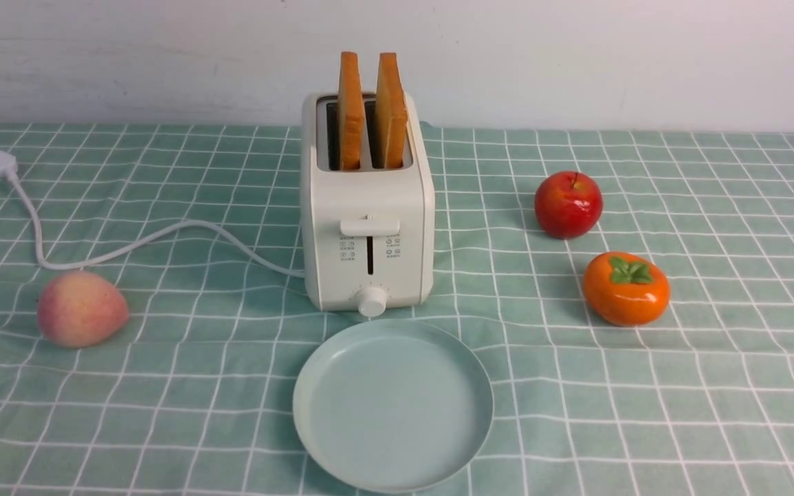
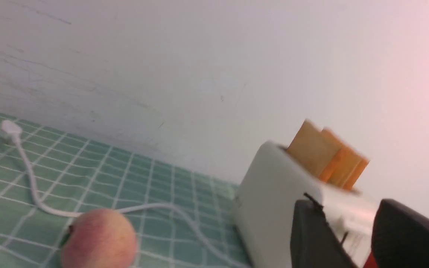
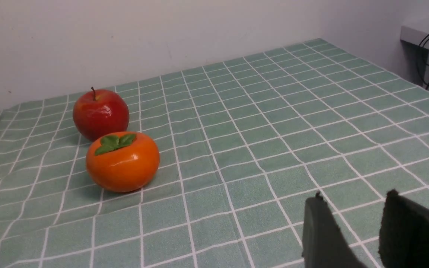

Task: Take toasted bread from bread machine on blue coffee table place on plate.
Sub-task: 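Grasp the toast slice in the toaster and pull it up out of the slot with the right gripper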

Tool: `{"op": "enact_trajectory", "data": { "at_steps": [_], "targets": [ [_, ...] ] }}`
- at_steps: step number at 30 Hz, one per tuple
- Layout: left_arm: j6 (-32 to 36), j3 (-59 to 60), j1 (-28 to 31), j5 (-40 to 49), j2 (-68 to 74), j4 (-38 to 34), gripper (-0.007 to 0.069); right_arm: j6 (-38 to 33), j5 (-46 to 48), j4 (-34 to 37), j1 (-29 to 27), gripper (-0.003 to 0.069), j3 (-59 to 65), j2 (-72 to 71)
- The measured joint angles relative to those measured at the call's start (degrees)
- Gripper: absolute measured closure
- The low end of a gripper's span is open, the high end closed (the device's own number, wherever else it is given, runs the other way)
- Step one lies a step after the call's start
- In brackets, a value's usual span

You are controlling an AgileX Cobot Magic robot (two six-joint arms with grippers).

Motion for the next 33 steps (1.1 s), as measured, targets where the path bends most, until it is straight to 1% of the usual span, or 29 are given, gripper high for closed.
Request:
{"op": "enact_trajectory", "data": {
  "at_steps": [1, 2, 3, 5, 6, 8, 9, 10, 11, 13, 14, 16, 17, 19, 20, 21, 22, 23, 24, 25, 26, 27, 28, 29, 30, 32, 33],
  "targets": [
    [-0.5, 0.0, 0.0, -0.3, 0.0, -0.2, 0.0386, 0.0, 0.0, -0.1, 0.0, 0.0419, 0.0, 0.0],
    [-3.9, 0.0, 0.0, -1.9, 0.0, -1.3, 0.0386, -0.1, 0.0, -0.4, 0.0, 0.0419, 0.0, 0.0],
    [-5.5, 0.0, 0.0, -2.6, 0.0, -1.7, 0.0386, -0.1, 0.0, -0.6, 0.0, 0.0419, 0.0, 0.0],
    [-6.6, 0.0, 0.0, -3.3, 0.0, -1.9, 0.0386, 0.0, 0.0, -0.6, 0.0, 0.0419, 0.0, 0.0],
    [-7.4, 0.0, 0.0, -4.6, 0.0, -2.0, 0.0386, 1.0, -0.4, 0.6, 0.0, 0.0419, 0.0, 0.0],
    [-7.8, 0.0, 0.0, -6.2, 0.0, -2.0, 0.0386, 4.6, -2.1, 4.6, 0.0, 0.0419, 0.0, 0.0],
    [-7.9, 0.0, 0.0, -9.0, 0.0, -2.0, 0.0386, 9.6, -5.9, 10.2, 0.0, 0.0419, 0.0, 0.0],
    [-8.0, 0.0, 0.0, -11.5, 0.0, -2.0, 0.0386, 13.3, -9.9, 13.5, 0.0, 0.0419, 0.0, 0.0],
    [-8.0, 0.0, 0.0, -13.1, 0.0, -2.0, 0.0386, 15.2, -12.7, 16.0, 0.0, 0.0419, 0.0, 0.0],
    [-8.2, 0.0, 0.0, -15.4, 0.0, -2.0, 0.0386, 17.0, -16.6, 17.5, 0.0, 0.0419, 0.0, 0.0],
    [-8.3, -0.2, 0.0, -16.9, 0.0, -2.1, 0.0386, 17.9, -20.1, 17.6, 0.0, 0.0419, -0.3, 0.0],
    [-8.7, -1.0, 0.0, -17.0, 0.0, -2.1, 0.0386, 18.0, -21.5, 15.5, 0.0, 0.0419, -1.9, 0.0],
    [-10.2, -4.2, 0.0, -16.2, 0.4, -2.2, 0.0386, 17.9, -21.3, 11.1, 0.0, 0.0419, -5.3, 0.1],
    [-12.4, -8.5, 0.0, -14.8, 2.6, -2.3, 0.0386, 18.7, -20.0, 5.7, 0.0, 0.0419, -11.2, 1.4],
    [-13.6, -10.7, 0.0, -13.6, 4.3, -2.3, 0.0386, 20.1, -18.9, 4.2, 0.0, 0.0419, -13.7, 2.5],
    [-15.3, -14.3, 0.0, -11.2, 7.3, -2.1, 0.0386, 23.7, -17.5, 2.7, 0.0, 0.0419, -17.3, 5.1],
    [-15.5, -14.8, 0.0, -10.3, 7.8, -2.1, 0.0386, 23.7, -17.2, 2.5, 0.0, 0.0419, -17.9, 5.1],
    [-16.4, -17.3, 0.0, -8.7, 10.1, -1.8, 0.0386, 26.3, -16.2, 1.8, 0.0, 0.0419, -20.7, 7.4],
    [-17.6, -22.8, 0.0, -2.7, 15.6, -0.2, 0.0386, 30.2, -13.6, -0.6, 0.0, 0.0419, -25.3, 12.0],
    [-17.8, -25.3, 0.0, 1.5, 18.1, 1.0, 0.0386, 31.1, -12.5, -1.2, 0.0, 0.0419, -26.8, 13.7],
    [-18.0, -28.2, 0.0, 6.3, 21.1, 2.4, 0.0386, 32.2, -9.9, -3.2, 0.0, 0.0419, -29.4, 16.6],
    [-18.1, -28.7, 0.0, 6.3, 21.7, 2.7, 0.0386, 32.6, -9.2, -3.9, 0.0, 0.0419, -30.5, 17.8],
    [-18.0, -33.4, 0.0, 16.2, 26.9, 5.2, 0.0386, 33.3, -4.1, -6.6, 0.0, 0.0419, -34.7, 22.7],
    [-17.9, -33.4, 0.0, 17.3, 26.9, 5.6, 0.0386, 33.4, -3.3, -6.6, 0.0, 0.0419, -34.7, 23.4],
    [-17.2, -37.1, 0.0, 26.9, 32.4, 8.7, 0.0386, 33.1, 5.0, -9.3, 0.0, 0.0419, -39.9, 30.1],
    [-16.4, -38.6, 0.0, 33.9, 36.6, 12.2, 0.0386, 31.8, 11.6, -10.4, 0.0, 0.0419, -43.8, 35.8],
    [-16.3, -38.7, 0.0, 35.1, 37.0, 12.6, 0.0386, 31.3, 13.0, -10.4, 0.0, 0.0419, -44.2, 37.2]
  ]
}}
